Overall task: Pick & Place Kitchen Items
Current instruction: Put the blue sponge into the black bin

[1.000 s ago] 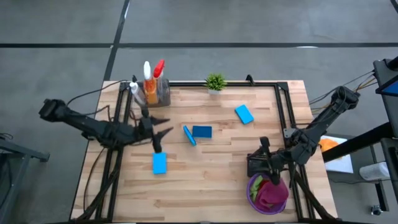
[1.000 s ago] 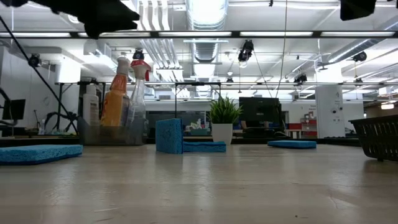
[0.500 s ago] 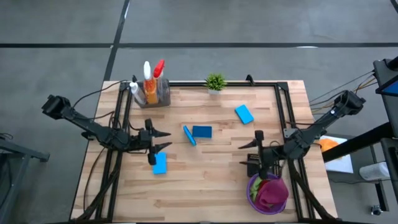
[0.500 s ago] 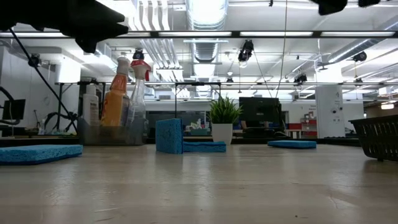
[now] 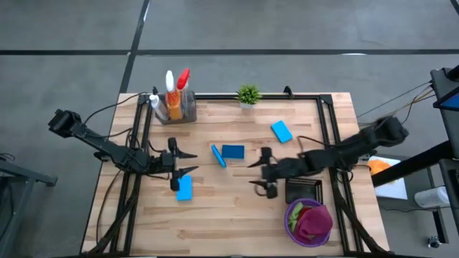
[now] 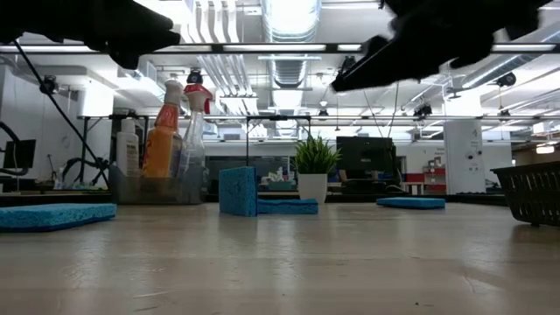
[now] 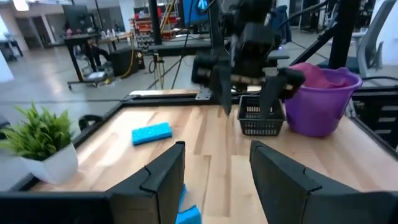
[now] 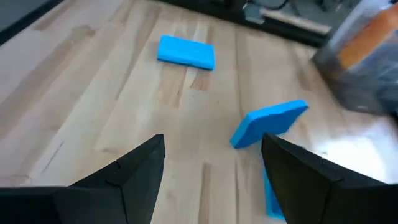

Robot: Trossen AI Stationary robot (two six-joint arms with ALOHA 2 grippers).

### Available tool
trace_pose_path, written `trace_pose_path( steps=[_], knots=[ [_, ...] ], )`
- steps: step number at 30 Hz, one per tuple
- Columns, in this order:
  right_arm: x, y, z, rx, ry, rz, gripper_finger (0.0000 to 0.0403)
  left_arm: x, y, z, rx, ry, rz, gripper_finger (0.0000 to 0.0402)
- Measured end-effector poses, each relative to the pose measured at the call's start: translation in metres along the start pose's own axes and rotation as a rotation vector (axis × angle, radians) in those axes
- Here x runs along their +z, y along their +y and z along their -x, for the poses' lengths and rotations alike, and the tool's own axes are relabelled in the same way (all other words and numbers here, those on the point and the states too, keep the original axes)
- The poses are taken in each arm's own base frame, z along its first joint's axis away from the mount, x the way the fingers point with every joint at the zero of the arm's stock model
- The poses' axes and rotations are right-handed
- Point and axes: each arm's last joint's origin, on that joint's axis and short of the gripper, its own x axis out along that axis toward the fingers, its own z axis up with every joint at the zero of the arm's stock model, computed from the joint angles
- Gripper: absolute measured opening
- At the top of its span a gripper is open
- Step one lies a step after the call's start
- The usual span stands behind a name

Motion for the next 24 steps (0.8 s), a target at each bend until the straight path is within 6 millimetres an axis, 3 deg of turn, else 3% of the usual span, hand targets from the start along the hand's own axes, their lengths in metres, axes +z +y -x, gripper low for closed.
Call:
trace_pose_path(
  steps=[10,15,20,24],
  knots=[
    [0.018,-0.04,-0.086,0.082,0.041,-0.036,0.0265,0.006,0.001,0.0,0.011,-0.054,-0.072,0.018],
    [0.016,-0.057,-0.124,0.043,0.114,-0.165,0.0265,0.006,0.001,0.0,0.011,-0.054,-0.065,0.018],
    [0.014,-0.059,-0.148,-0.057,0.26,-0.23,0.0265,0.006,0.001,0.0,0.011,-0.053,-0.057,0.018],
    [0.021,-0.06,-0.155,-0.2,0.333,-0.255,0.0265,0.005,0.001,0.0,0.01,-0.046,-0.021,0.018]
  ],
)
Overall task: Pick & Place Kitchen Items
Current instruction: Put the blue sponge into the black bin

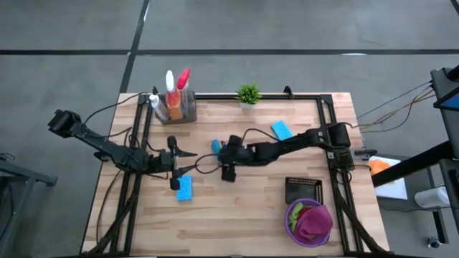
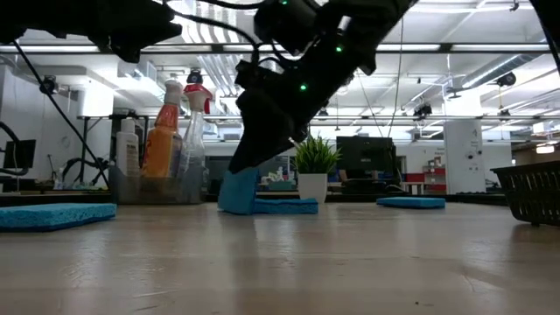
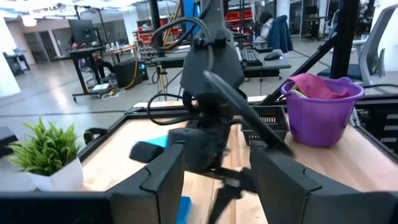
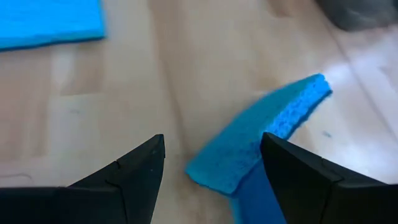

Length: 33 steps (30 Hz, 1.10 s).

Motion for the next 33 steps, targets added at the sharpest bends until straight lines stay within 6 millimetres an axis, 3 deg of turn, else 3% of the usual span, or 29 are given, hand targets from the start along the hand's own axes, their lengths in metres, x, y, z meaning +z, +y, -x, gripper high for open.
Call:
trace_pose_path(
  steps=[9,16,23,33],
  knots=[
    [0.016,0.014,0.029,-0.074,-0.066,-0.022,0.0265,-0.015,0.001,0.003,0.01,0.037,0.048,0.018],
    [0.004,0.01,0.034,-0.107,0.079,0.131,0.0265,-0.016,0.0,0.003,0.002,0.035,0.127,0.018],
    [-0.018,-0.002,0.036,-0.1,0.321,0.25,0.0265,-0.014,0.0,0.003,-0.001,0.011,0.149,0.018],
    [-0.025,-0.029,0.024,-0.027,0.358,0.256,0.0265,-0.011,0.0,0.003,-0.002,-0.01,0.14,0.018]
  ],
)
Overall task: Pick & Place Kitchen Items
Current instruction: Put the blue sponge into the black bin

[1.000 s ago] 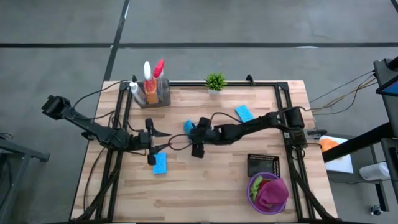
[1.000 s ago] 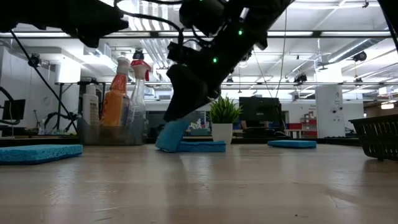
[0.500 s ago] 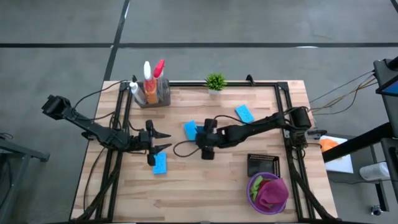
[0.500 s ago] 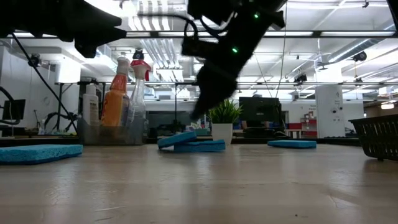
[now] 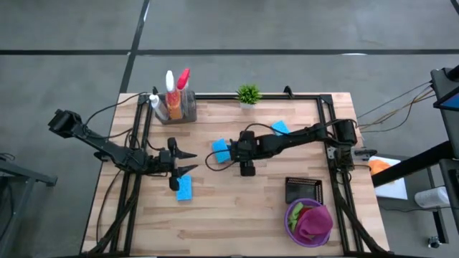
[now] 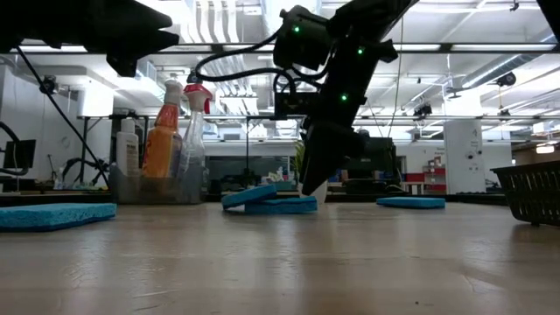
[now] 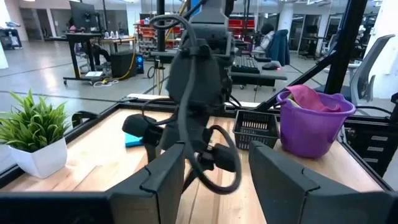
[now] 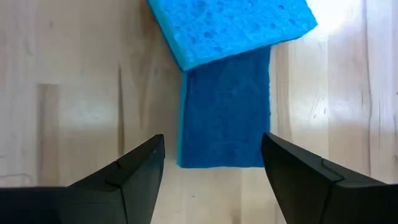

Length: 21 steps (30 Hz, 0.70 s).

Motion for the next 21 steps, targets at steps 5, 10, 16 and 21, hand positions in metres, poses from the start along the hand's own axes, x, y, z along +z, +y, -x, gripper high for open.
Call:
trace_pose_path(
  steps=[5,10,16,21],
  knots=[
    [-0.002,-0.005,-0.005,0.064,-0.022,0.001,0.0265,0.0,0.0,0.0,-0.003,0.0,-0.002,0.018],
    [-0.006,-0.003,-0.009,0.118,-0.032,0.013,0.0265,0.0,0.0,0.0,-0.004,0.0,-0.004,0.018],
    [-0.008,-0.002,-0.011,0.135,-0.045,0.022,0.0265,0.0,0.0,0.0,-0.004,-0.003,-0.004,0.018],
    [-0.007,0.0,-0.012,0.167,-0.058,0.037,0.0265,0.002,0.0,0.0,-0.005,-0.02,0.01,0.018]
  ],
)
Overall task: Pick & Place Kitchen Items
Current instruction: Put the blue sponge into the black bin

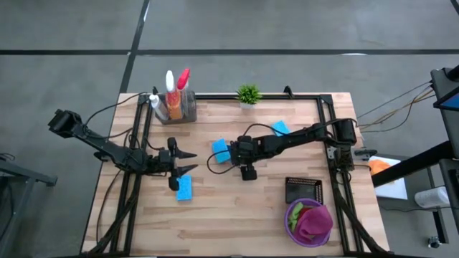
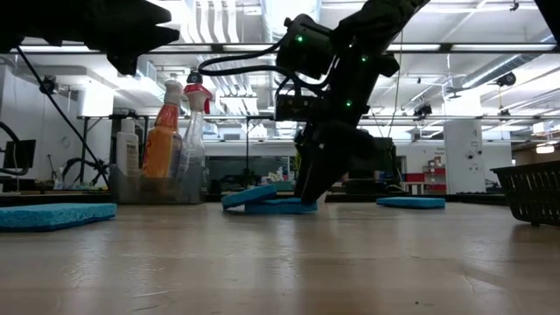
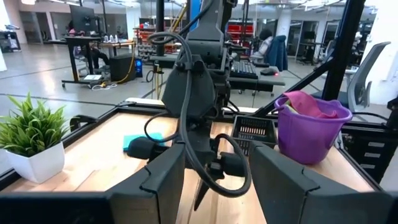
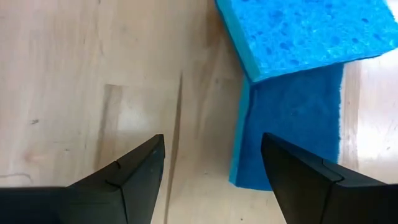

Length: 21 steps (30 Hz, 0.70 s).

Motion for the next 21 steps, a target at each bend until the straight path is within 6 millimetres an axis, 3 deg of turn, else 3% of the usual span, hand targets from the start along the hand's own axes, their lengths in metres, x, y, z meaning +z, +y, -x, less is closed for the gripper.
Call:
trace_pose_path(
  steps=[6,10,16,21],
  knots=[
    [-0.001,0.0,-0.003,0.02,0.006,0.004,0.0239,0.0,0.0,0.0,0.0,-0.002,0.005,0.018],
    [-0.003,0.002,-0.008,0.041,0.024,0.008,0.0174,0.0,0.0,0.0,0.0,-0.002,0.005,0.018],
    [-0.007,0.008,-0.016,0.055,0.062,0.007,0.0038,0.0,0.0,0.0,0.0,0.0,0.004,0.018],
    [-0.008,0.016,-0.012,0.059,0.085,0.002,0.0019,0.0,0.0,0.0,-0.001,0.002,0.002,0.018]
  ],
)
